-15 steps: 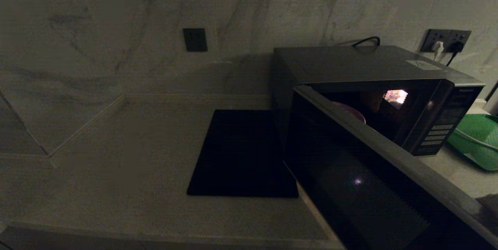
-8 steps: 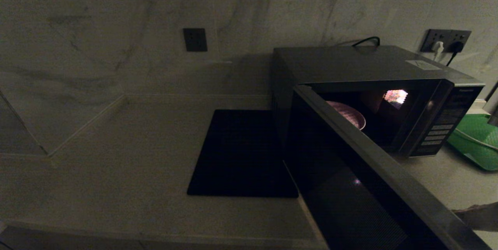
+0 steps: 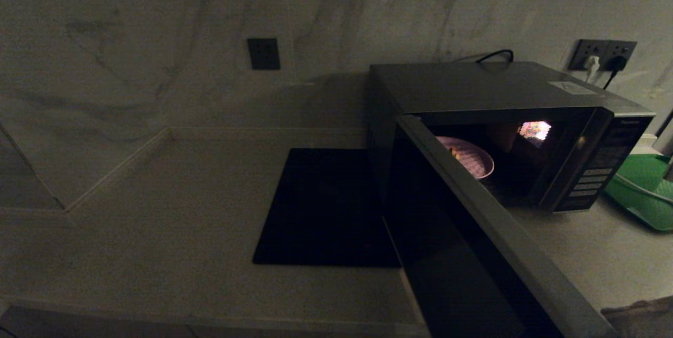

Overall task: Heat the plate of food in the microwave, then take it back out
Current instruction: Open the microwave oven

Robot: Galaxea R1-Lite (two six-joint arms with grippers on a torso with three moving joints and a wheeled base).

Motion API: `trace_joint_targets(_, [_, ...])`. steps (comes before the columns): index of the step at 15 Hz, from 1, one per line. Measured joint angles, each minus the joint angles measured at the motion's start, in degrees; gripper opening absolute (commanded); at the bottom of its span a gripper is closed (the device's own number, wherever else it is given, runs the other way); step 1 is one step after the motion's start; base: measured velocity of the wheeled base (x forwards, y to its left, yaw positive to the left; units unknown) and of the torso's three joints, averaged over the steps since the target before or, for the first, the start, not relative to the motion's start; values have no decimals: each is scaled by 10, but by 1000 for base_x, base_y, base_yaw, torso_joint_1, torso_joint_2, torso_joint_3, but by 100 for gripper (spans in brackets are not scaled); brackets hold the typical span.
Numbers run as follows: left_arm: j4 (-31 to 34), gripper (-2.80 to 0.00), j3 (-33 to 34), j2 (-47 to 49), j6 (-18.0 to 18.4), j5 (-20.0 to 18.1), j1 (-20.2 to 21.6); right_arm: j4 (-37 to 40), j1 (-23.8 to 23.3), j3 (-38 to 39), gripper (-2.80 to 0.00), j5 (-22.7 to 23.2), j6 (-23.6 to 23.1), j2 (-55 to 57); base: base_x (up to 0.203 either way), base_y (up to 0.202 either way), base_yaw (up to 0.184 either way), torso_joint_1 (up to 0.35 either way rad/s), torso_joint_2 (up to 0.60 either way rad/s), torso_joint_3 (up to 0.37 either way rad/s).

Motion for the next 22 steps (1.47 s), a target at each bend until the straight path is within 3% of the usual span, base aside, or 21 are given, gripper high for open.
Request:
trace_joint_targets(3, [0, -280, 0, 0, 0, 0, 0, -49, 37, 0, -280, 17, 0, 6, 0, 0, 0, 0, 0, 0])
trace_joint_targets(9, [0, -280, 0, 0, 0, 0, 0, -88, 62, 0, -280, 25, -1, 35, 0, 0, 0, 0, 0, 0])
trace_joint_targets(13, [0, -280, 0, 0, 0, 0, 0, -88, 60, 3, -280, -21, 4, 27, 0, 0, 0, 0, 0, 0])
trace_joint_targets(17, [0, -280, 0, 0, 0, 0, 0, -92, -24, 4, -280, -135, 35, 29, 0, 0, 0, 0, 0, 0])
trace_joint_targets(19, [0, -280, 0, 0, 0, 0, 0, -96, -83, 10, -280, -155, 48, 36, 0, 0, 0, 0, 0, 0])
trace_joint_targets(22, [0, -280, 0, 0, 0, 0, 0, -128, -109, 45, -280, -158, 72, 44, 0, 0, 0, 0, 0, 0])
